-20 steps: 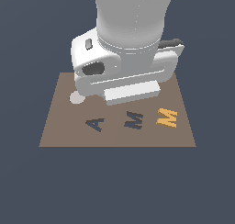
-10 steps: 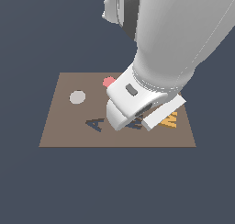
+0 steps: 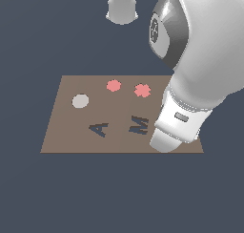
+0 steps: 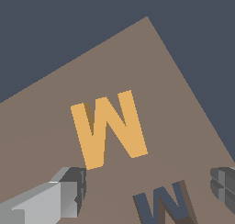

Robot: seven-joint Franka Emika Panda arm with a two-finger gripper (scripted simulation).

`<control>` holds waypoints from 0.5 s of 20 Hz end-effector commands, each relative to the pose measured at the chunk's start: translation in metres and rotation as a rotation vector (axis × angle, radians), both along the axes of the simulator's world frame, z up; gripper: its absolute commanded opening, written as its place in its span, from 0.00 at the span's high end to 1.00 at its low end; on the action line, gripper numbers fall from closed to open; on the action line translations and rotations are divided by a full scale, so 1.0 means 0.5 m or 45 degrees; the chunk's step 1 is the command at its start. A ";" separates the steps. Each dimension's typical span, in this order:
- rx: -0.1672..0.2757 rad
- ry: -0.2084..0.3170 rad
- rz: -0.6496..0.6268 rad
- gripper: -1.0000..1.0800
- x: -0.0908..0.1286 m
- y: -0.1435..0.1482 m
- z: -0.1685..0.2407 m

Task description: Insert a designated object into the corresponding slot on a board.

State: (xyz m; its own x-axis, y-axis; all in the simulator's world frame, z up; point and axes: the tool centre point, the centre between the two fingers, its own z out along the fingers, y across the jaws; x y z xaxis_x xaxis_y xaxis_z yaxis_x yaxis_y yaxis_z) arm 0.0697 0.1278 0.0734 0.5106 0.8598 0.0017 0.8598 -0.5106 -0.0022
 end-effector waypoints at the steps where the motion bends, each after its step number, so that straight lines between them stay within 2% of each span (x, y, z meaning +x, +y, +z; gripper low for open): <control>1: -0.001 -0.001 0.099 0.04 -0.002 0.022 -0.013; 10: -0.002 -0.002 0.308 0.04 -0.017 0.068 -0.043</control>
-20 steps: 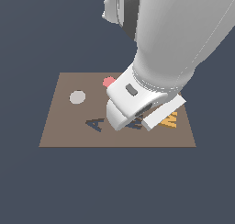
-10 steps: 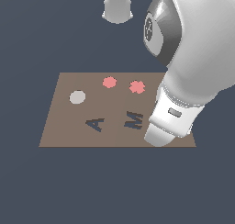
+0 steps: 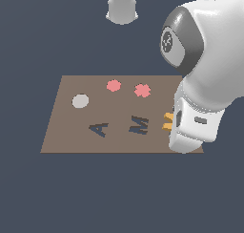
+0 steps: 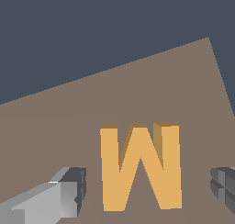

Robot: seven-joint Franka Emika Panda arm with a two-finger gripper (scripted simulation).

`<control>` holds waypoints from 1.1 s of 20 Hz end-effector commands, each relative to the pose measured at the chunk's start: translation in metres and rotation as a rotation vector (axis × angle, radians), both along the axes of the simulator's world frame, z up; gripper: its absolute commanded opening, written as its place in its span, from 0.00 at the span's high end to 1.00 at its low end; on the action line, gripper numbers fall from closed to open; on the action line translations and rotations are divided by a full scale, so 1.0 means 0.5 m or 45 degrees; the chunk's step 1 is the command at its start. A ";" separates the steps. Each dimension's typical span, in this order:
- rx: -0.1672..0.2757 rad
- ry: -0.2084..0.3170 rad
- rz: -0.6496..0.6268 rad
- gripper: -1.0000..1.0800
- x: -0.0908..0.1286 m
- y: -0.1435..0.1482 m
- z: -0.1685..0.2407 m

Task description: Insert a designated object into the corresponding slot on a board.

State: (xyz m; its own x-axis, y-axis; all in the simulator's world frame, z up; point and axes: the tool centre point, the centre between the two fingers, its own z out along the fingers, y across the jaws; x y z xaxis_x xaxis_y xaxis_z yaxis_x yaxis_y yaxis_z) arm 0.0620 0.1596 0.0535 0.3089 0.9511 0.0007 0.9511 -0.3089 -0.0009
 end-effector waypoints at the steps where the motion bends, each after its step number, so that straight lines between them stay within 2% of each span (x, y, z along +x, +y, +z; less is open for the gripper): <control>1: -0.001 -0.001 0.036 0.04 -0.003 0.007 -0.005; 17: -0.001 -0.001 0.051 0.04 -0.006 0.009 -0.047; 18: -0.001 -0.001 0.051 1.00 -0.006 0.009 -0.047; 22: -0.001 -0.001 0.051 1.00 -0.006 0.009 -0.047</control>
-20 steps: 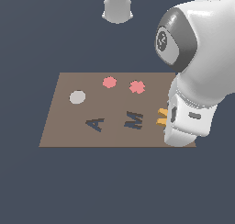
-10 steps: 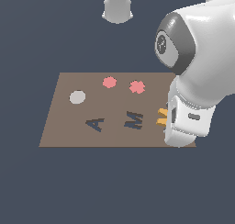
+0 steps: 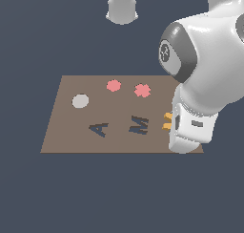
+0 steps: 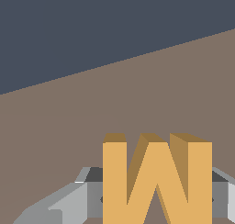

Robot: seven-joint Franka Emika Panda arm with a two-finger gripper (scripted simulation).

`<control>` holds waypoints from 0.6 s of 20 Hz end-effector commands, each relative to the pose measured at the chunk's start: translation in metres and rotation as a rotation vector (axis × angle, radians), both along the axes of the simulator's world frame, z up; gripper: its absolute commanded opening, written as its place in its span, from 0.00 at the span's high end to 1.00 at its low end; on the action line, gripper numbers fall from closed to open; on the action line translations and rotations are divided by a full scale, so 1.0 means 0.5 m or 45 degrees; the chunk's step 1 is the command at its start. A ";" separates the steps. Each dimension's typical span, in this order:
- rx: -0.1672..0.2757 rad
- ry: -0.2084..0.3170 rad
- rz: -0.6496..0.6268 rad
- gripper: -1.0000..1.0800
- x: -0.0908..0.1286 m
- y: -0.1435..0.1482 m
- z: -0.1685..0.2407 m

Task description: Insert a designated object into the corresponding slot on a board.

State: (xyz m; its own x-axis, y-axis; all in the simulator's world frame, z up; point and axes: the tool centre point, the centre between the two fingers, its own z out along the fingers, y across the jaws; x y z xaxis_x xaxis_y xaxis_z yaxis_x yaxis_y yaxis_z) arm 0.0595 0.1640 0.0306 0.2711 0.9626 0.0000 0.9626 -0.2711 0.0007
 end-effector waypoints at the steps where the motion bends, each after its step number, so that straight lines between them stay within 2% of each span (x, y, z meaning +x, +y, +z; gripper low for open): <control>1: 0.000 0.001 0.001 1.00 -0.001 0.000 -0.001; 12: 0.000 0.001 0.000 1.00 -0.001 -0.001 0.005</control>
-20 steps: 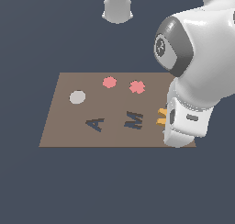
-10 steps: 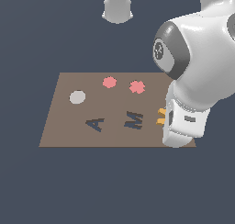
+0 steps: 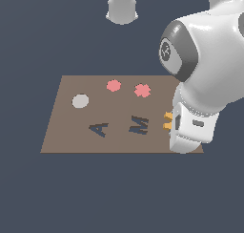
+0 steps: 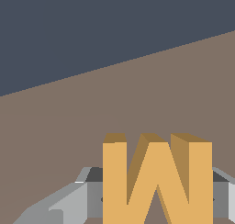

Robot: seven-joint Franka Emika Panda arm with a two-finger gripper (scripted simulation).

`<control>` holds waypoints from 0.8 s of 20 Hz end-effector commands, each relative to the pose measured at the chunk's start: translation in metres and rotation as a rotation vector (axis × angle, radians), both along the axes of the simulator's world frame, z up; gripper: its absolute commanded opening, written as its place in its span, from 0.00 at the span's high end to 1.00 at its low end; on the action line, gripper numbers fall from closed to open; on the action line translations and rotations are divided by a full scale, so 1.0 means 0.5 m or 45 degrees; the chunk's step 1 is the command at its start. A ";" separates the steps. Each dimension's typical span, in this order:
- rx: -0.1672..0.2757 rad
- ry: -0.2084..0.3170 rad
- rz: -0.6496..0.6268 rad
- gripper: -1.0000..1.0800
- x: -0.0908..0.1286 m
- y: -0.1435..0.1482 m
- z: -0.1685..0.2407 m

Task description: Insert a designated object into the corresponding slot on a board.

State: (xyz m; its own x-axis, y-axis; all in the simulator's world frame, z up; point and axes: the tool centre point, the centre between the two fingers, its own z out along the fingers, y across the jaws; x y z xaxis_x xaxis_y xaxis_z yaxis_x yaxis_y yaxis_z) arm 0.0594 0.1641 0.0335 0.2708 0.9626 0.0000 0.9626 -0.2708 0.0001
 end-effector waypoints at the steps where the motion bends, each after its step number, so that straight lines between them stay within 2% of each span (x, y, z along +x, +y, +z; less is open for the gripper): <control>1: 0.000 0.001 0.001 1.00 -0.001 -0.003 -0.001; 7: 0.000 0.001 0.014 1.00 -0.002 -0.051 0.003; 16: -0.001 0.000 0.051 1.00 0.001 -0.182 0.012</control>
State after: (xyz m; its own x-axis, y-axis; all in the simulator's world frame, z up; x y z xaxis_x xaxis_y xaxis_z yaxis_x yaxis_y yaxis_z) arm 0.0596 0.0822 0.0384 0.2379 0.9713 -0.0012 0.9713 -0.2379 -0.0003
